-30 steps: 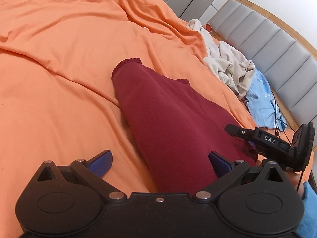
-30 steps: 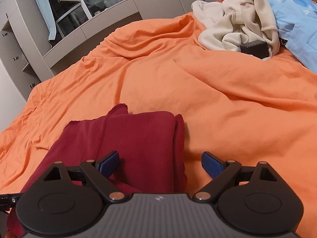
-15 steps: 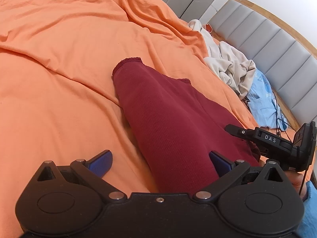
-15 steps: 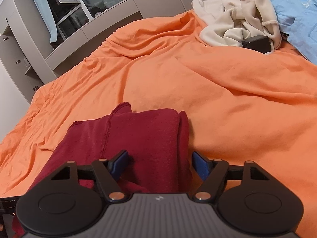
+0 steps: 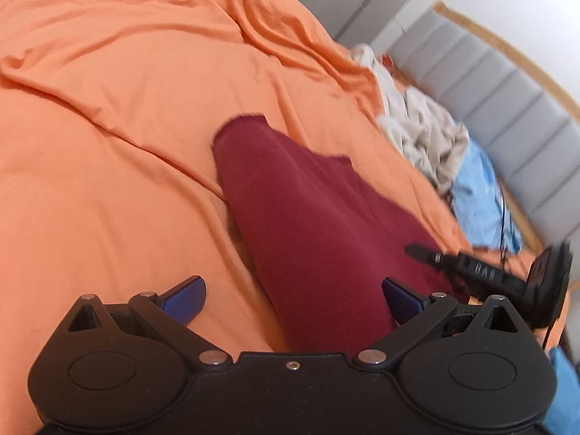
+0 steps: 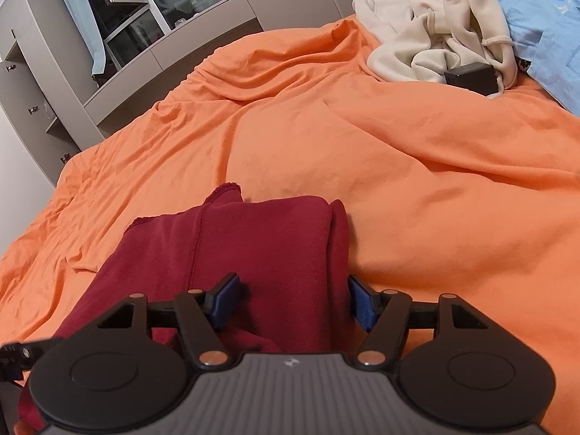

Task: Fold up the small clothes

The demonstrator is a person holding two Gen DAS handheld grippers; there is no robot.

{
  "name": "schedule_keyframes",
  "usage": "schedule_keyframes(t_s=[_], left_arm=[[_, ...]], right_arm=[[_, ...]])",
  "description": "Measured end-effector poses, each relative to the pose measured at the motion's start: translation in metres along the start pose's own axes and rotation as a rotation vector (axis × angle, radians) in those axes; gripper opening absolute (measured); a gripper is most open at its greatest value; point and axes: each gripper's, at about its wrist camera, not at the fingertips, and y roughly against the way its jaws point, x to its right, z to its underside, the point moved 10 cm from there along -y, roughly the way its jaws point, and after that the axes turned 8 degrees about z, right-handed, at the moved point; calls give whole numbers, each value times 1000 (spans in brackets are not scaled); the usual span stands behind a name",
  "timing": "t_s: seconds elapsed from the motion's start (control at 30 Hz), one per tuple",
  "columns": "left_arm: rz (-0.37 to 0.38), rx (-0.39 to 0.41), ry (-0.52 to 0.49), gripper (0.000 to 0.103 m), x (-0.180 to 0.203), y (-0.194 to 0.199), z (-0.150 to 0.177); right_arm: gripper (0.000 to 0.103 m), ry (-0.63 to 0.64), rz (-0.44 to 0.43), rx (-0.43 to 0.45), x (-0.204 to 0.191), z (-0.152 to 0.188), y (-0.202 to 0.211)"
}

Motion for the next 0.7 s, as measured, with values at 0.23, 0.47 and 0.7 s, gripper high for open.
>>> schedule_keyframes(t_s=[0.23,0.47,0.7], left_arm=[[-13,50,34,102,-5,6,-4],[77,71,134,96,-10,9,-4],[105,109,226,85,-21,17,-7]], right_arm=[[73,-7,3,-3,1,1,0],[73,-13,0,-7,2,0,0],[74,-14,6,-11,3,2,-2]])
